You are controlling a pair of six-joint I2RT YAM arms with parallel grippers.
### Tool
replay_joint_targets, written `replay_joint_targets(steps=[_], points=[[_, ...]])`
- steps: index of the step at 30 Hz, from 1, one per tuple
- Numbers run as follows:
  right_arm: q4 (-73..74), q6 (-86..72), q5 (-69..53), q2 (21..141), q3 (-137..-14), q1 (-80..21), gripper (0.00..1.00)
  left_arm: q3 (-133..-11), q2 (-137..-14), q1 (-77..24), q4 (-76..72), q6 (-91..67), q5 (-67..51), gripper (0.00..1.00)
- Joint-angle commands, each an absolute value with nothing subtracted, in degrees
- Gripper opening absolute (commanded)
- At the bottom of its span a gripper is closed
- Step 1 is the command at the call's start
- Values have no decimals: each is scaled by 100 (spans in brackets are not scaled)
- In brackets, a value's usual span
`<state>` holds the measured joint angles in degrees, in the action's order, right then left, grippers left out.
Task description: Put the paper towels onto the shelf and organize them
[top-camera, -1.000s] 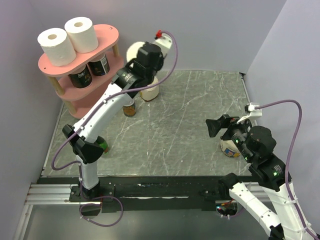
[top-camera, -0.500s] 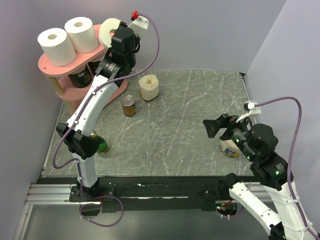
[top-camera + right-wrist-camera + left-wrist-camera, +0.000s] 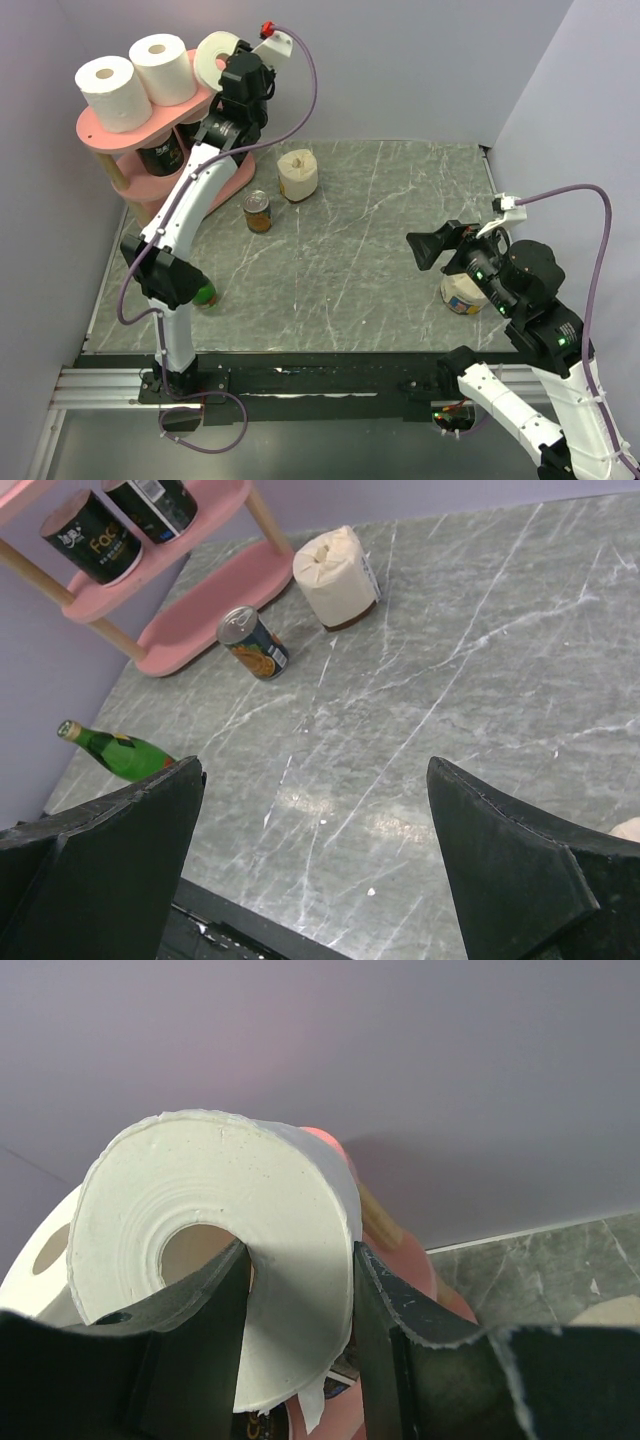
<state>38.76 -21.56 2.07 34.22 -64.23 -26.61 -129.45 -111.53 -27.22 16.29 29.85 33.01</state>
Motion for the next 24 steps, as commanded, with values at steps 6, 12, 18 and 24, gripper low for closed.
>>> replay_joint_targets(steps=[6,12,18,24], points=[[3981,-2188,185,3305,-6829,-2654,100,-13491,-11188,-2558,791,3252,3111,40],[4052,-2250,167,3217,-6855,-2654,100,-13394,-11259,-2479,598,3322,2988,40],[4131,-2215,255,3252,-6935,-2654,100,-13562,-11470,-2408,519,3366,2927,41],[4078,-2268,211,3191,-6934,-2646,100,-13526,-11584,-2312,405,3357,2936,42]])
